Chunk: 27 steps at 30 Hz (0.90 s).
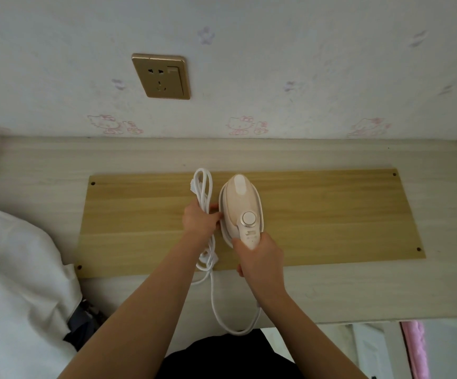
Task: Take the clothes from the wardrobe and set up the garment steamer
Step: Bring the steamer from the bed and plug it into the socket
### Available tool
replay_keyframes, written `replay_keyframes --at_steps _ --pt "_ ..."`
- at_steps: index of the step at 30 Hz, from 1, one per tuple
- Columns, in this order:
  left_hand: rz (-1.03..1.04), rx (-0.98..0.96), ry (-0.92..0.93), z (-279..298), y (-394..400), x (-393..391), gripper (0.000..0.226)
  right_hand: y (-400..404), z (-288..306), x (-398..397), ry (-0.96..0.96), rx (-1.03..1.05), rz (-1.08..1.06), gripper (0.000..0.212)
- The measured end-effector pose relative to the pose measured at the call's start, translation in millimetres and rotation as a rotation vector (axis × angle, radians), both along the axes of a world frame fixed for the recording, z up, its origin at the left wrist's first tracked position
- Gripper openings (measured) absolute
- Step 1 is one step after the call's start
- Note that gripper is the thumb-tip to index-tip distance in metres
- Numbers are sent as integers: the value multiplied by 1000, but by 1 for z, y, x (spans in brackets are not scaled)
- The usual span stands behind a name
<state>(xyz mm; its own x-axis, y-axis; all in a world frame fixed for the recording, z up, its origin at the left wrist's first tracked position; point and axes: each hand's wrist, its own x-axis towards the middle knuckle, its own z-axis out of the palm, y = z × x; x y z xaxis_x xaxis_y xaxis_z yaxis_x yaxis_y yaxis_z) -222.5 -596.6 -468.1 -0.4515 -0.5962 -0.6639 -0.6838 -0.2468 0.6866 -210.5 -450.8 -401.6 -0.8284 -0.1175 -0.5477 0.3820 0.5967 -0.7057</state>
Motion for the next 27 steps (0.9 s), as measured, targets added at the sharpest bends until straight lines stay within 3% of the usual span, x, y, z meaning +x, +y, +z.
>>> replay_keyframes --at_steps 17,22,27 --pt "-19 7 25 1 -1 1 26 2 0 -1 -45 -36 -4 21" --pt "-5 -49 49 13 -4 10 14 7 6 -11 -150 1 118 26" --pt "-39 -35 101 31 -17 35 29 16 13 -29 -115 180 447 36"
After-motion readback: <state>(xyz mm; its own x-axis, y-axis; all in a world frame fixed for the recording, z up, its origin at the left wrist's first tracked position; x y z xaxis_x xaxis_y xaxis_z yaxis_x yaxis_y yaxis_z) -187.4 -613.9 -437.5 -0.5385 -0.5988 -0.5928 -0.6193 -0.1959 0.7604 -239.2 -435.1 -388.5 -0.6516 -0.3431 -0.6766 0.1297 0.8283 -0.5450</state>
